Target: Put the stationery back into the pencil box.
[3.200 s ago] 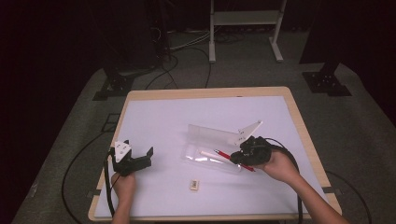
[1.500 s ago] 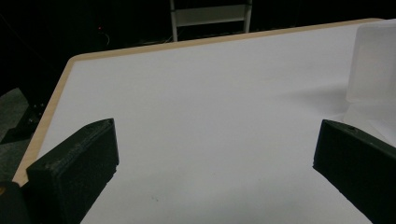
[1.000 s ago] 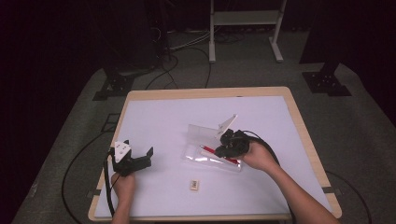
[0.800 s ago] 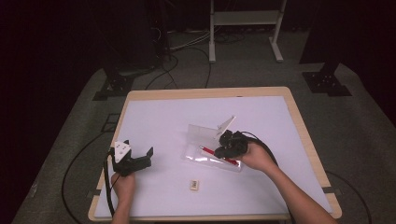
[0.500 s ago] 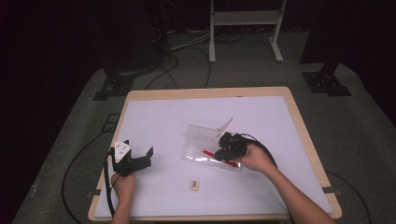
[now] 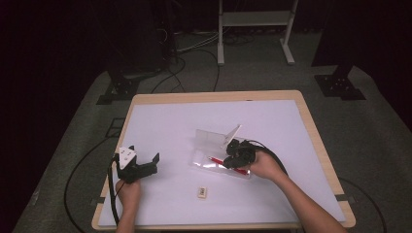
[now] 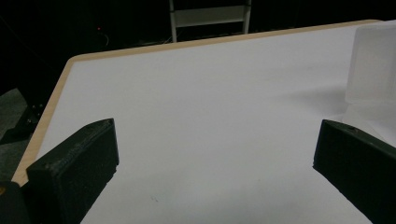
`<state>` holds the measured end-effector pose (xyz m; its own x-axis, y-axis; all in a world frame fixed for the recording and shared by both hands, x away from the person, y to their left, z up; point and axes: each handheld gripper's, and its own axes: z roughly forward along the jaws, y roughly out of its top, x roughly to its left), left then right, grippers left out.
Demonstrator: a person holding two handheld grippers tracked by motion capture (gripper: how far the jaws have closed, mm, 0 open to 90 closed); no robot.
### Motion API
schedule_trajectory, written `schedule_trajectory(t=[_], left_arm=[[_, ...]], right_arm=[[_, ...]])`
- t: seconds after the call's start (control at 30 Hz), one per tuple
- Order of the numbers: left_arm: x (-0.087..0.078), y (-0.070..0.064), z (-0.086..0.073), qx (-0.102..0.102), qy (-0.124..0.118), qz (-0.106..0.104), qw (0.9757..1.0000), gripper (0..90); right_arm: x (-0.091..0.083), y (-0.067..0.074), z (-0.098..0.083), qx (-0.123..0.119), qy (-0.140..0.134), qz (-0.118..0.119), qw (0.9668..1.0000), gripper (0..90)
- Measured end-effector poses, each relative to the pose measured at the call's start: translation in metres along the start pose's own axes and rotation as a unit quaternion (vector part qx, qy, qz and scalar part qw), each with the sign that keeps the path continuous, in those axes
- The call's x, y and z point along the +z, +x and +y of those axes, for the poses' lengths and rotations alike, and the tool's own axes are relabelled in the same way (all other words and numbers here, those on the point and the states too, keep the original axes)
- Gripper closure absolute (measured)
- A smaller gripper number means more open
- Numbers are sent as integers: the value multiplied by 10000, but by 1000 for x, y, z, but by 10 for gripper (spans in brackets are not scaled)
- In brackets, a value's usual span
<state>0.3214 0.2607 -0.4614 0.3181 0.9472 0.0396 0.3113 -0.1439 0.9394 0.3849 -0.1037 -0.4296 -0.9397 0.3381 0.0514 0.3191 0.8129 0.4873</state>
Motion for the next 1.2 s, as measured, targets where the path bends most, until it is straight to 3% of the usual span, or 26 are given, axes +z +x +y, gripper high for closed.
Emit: schedule_trajectory(t=[1.2], left_arm=[[0,0,0,2,2,-5,10000,0]], right_arm=[[15,-5,-3,130,122,75,9998,780]])
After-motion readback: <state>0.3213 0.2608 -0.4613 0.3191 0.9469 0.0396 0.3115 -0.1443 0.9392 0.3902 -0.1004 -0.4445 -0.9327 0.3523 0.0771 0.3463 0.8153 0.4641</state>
